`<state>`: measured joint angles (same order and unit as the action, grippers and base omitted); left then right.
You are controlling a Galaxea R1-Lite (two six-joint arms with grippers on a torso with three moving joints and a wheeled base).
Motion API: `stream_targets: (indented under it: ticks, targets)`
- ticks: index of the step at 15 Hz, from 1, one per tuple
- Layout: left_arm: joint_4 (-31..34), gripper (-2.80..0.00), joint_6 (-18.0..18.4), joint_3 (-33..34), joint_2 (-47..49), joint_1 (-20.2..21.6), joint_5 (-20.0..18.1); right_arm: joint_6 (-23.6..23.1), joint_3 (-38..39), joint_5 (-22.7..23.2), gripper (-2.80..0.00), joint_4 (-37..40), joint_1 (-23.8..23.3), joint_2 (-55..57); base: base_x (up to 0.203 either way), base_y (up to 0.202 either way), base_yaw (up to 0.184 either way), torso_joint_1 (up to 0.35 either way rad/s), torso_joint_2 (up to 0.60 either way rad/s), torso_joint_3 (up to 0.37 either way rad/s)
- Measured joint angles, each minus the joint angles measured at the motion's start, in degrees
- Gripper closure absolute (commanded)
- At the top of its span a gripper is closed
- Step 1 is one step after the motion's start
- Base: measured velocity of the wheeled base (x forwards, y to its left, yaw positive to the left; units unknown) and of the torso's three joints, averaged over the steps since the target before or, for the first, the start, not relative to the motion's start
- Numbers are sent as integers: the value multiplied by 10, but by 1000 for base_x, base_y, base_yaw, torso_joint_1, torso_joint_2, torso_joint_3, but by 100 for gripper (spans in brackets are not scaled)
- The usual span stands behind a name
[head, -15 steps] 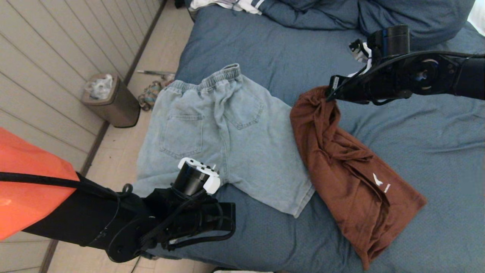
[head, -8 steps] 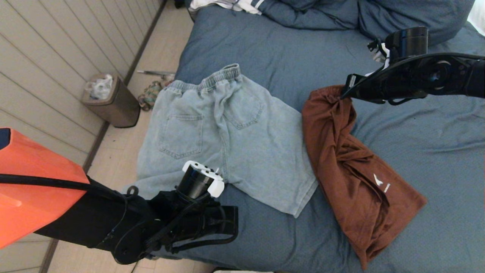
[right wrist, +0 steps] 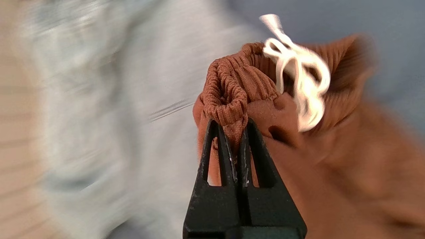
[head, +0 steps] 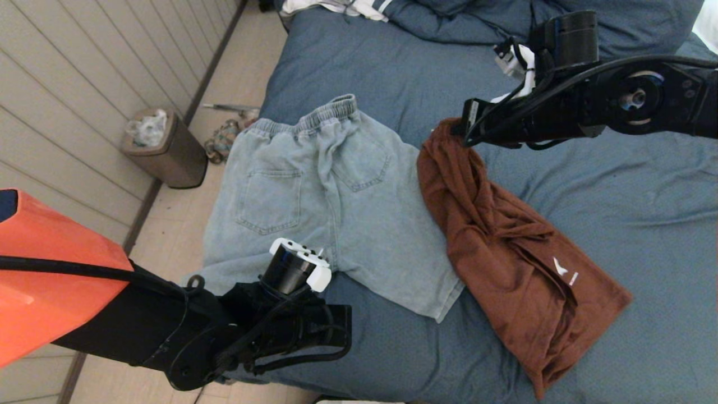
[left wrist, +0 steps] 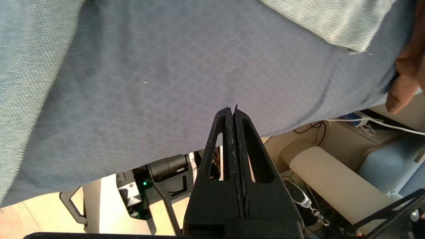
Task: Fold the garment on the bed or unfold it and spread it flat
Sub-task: Fold the brown shorts
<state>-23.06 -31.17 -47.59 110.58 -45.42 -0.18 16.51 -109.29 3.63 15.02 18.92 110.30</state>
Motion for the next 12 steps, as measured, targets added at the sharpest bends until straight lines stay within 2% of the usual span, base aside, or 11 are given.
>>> stream_targets:
  ticks: [2,5,7,12]
  targets:
    - [0,0,0,2,-2,0,0,13,-2,-1,0,22,53,-14,0,0,0,0,0,0]
    - [0,0,0,3,-4,0,0,26,-7,0,0,59,104,-29,0,0,0,0,0,0]
    - [0,0,0,3,-5,-2,0,38,-4,9,0,72,122,-32,0,0,0,0,0,0]
    - [0,0,0,4,-4,-4,0,72,-3,70,0,85,136,-32,0,0,0,0,0,0]
